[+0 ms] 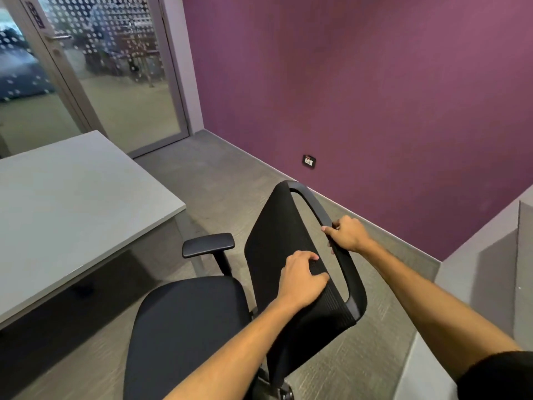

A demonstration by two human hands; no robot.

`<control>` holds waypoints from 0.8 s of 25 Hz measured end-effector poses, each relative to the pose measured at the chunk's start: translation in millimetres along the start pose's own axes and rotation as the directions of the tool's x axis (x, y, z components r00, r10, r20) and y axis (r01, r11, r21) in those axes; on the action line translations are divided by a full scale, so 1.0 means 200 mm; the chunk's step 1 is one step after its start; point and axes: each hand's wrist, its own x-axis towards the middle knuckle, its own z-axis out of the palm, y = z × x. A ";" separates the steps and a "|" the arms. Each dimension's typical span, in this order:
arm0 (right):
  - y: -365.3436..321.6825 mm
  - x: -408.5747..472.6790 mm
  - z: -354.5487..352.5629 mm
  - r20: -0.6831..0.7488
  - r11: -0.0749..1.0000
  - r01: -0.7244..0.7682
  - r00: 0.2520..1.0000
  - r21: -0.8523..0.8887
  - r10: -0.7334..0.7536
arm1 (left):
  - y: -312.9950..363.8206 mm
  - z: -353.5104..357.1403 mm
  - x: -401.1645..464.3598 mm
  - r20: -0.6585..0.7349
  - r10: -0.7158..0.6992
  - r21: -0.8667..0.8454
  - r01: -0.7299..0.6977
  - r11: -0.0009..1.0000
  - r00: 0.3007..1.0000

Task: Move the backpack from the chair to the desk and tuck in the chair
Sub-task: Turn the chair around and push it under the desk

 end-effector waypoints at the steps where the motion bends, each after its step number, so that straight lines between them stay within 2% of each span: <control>1: -0.01 0.00 0.00 0.002 1.000 0.001 1.000 0.028 -0.001 | 0.01 0.03 0.00 -0.010 -0.027 0.007 0.027 1.000 1.000; 4: -0.04 0.00 0.01 0.040 0.995 0.003 0.999 0.104 -0.007 | 0.03 0.09 -0.01 -0.063 -0.081 0.015 0.082 0.997 0.995; 8: -0.14 -0.07 0.03 0.087 0.998 0.004 0.996 0.064 -0.010 | 0.07 0.14 -0.03 0.004 -0.175 0.133 0.173 0.976 0.985; 11: -0.23 -0.12 0.11 0.132 0.994 0.016 0.991 0.106 -0.030 | 0.07 0.12 -0.05 -0.061 -0.228 0.225 0.236 0.945 0.972; 13: -0.29 -0.16 0.15 0.184 0.997 0.068 0.980 0.038 -0.074 | 0.03 0.08 -0.08 -0.075 -0.256 0.293 0.267 0.918 0.964; 15: -0.37 -0.17 0.16 0.263 0.964 0.198 0.954 -0.179 -0.147 | -0.02 0.02 -0.14 -0.063 -0.274 0.336 0.279 0.900 0.960; 16: -0.42 -0.17 0.15 0.255 0.896 0.287 0.945 -0.338 -0.206 | -0.05 -0.01 -0.17 -0.052 -0.276 0.349 0.276 0.896 0.960; 17: -0.48 -0.16 0.14 0.213 0.776 0.374 0.927 -0.508 -0.307 | -0.09 -0.04 -0.21 -0.038 -0.281 0.356 0.275 0.893 0.959; 18: -0.52 -0.15 0.13 0.171 0.623 0.438 0.881 -0.648 -0.441 | -0.12 -0.08 -0.23 -0.023 -0.286 0.362 0.274 0.891 0.958; 19: -0.56 -0.14 0.15 0.188 0.472 0.497 0.807 -0.728 -0.560 | -0.16 -0.12 -0.27 -0.016 -0.290 0.370 0.275 0.887 0.957; 20: -0.58 -0.11 0.18 0.267 0.327 0.552 0.738 -0.767 -0.620 | -0.20 -0.16 -0.30 -0.009 -0.289 0.377 0.271 0.886 0.957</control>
